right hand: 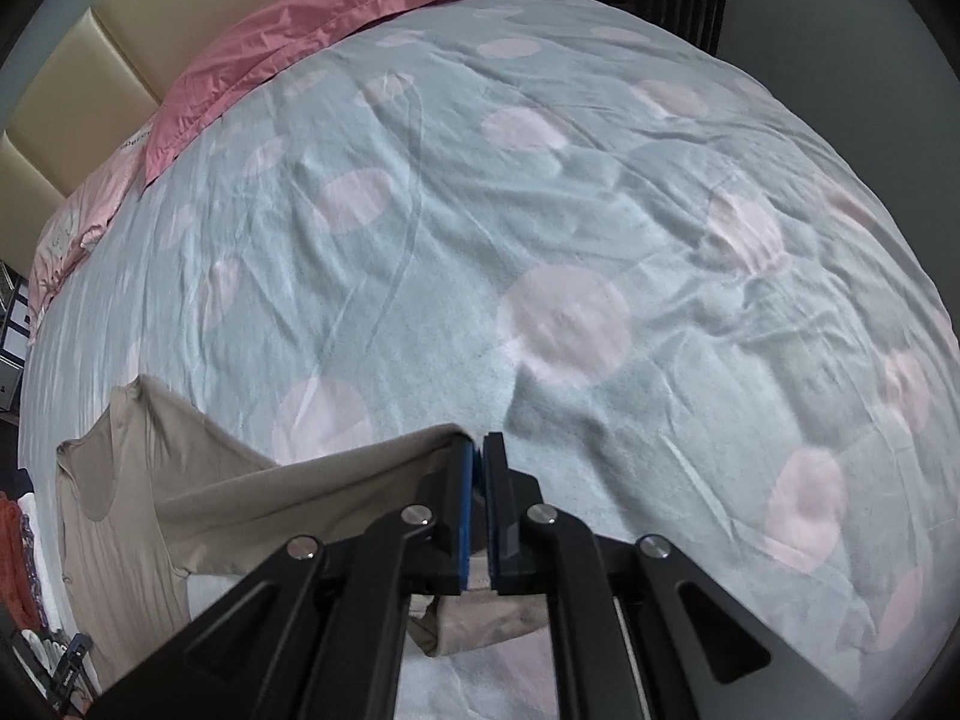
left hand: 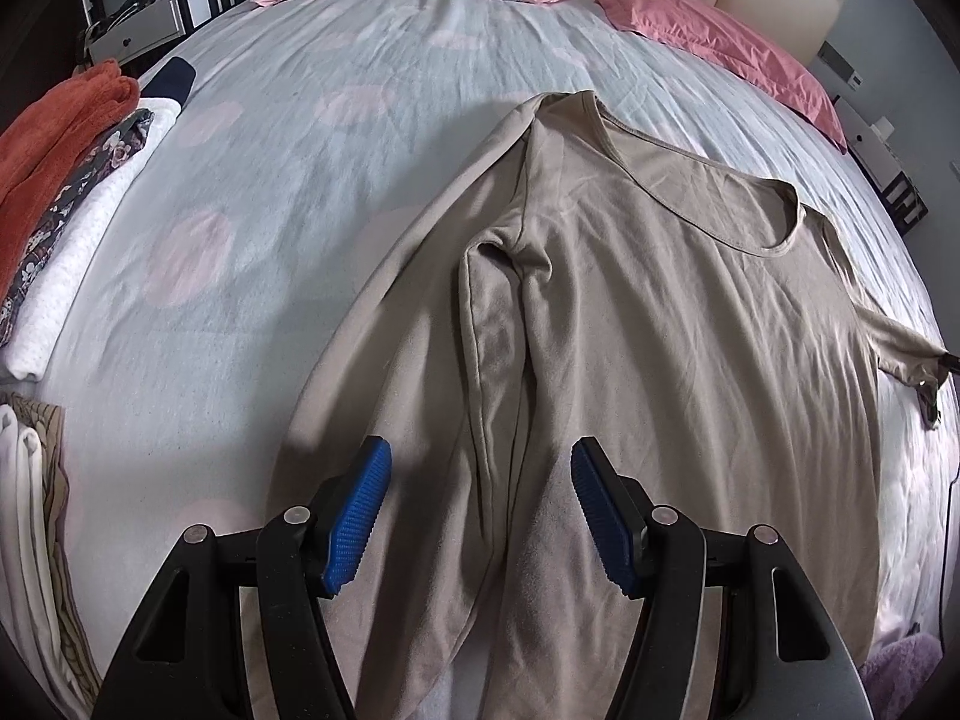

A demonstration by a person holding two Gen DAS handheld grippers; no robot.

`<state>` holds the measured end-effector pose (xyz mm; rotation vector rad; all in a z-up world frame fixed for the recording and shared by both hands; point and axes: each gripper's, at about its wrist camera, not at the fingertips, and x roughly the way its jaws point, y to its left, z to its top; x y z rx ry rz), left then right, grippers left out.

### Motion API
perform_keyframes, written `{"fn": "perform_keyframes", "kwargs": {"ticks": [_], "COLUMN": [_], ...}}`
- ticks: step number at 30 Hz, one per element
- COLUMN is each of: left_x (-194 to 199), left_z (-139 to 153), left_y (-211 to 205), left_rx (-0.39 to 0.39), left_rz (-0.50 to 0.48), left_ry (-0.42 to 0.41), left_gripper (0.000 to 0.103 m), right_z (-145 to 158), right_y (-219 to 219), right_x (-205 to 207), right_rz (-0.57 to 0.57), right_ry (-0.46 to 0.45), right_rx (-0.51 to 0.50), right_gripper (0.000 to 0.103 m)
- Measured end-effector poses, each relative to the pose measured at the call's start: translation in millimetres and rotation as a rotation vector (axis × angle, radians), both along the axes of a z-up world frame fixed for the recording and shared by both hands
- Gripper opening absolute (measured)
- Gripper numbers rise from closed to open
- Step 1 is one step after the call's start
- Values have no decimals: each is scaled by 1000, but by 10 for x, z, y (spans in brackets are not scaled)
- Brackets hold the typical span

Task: Fold clothes
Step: 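Lay the sleeve across the shirt body and open the right tool, then regrasp the sleeve cuff with the right tool, straighten it across the body, release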

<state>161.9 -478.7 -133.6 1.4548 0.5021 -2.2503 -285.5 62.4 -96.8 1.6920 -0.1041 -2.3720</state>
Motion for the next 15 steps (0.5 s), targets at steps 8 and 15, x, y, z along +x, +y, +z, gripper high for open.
{"fn": "perform_keyframes", "kwargs": {"ticks": [8,15], "left_x": [26,53], "left_z": [56,84], "left_y": [33,52], "left_rx": [-7,-10], "left_rz": [-3,-4], "left_ry": [15,23], "left_gripper": [64,64], "right_z": [24,-144], "right_y": [264,559], "right_x": [243,264], "right_rz": [-68,-203], "right_ry": [-32,-120], "right_rx": [96,1], "right_gripper": [16,39]}}
